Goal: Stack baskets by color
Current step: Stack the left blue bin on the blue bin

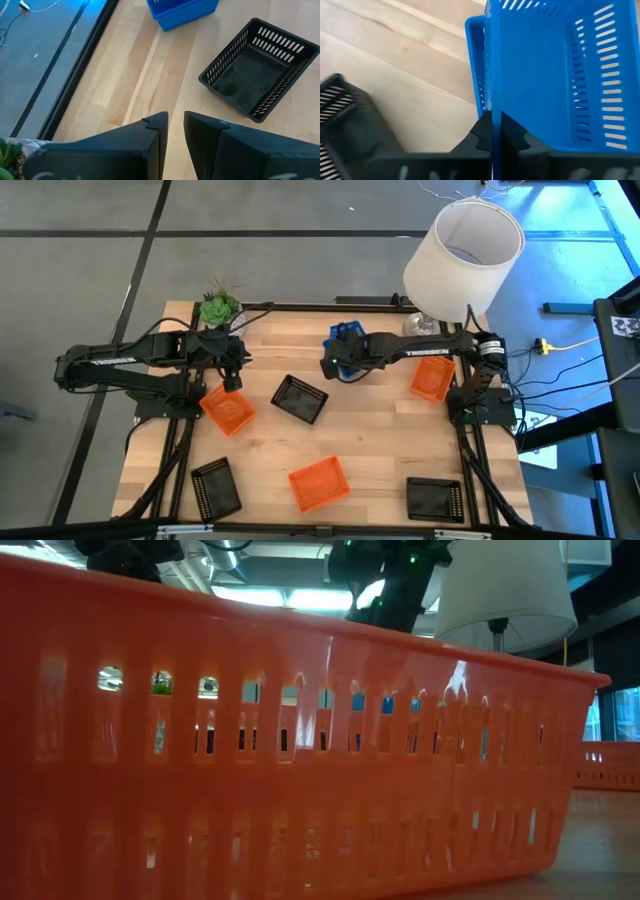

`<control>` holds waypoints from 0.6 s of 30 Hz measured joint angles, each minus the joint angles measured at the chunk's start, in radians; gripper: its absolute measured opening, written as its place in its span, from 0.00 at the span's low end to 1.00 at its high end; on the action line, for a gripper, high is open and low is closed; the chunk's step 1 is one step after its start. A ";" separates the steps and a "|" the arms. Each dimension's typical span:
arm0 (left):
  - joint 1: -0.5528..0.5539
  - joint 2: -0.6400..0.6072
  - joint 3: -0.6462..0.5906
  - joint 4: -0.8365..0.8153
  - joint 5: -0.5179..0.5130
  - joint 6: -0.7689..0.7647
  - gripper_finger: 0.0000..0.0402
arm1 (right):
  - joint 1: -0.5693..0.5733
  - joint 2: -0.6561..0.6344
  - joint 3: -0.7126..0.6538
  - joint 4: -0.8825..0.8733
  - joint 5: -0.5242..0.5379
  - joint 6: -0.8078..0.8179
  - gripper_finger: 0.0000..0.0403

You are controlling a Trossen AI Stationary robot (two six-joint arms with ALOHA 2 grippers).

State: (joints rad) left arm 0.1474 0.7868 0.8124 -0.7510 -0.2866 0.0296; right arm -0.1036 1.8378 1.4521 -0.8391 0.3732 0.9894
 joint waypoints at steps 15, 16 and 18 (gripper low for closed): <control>0.000 0.000 0.000 0.002 0.000 0.000 0.14 | -0.040 0.038 0.000 -0.009 -0.007 -0.004 0.18; 0.000 0.000 0.000 0.002 0.000 0.000 0.14 | -0.043 0.038 0.000 -0.009 -0.008 -0.004 0.19; 0.000 0.000 0.000 0.002 0.000 0.000 0.14 | -0.046 0.036 0.000 -0.010 -0.008 -0.004 0.22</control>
State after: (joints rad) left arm 0.1474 0.7870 0.8124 -0.7494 -0.2864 0.0296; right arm -0.1499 1.8742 1.4517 -0.8486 0.3655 0.9853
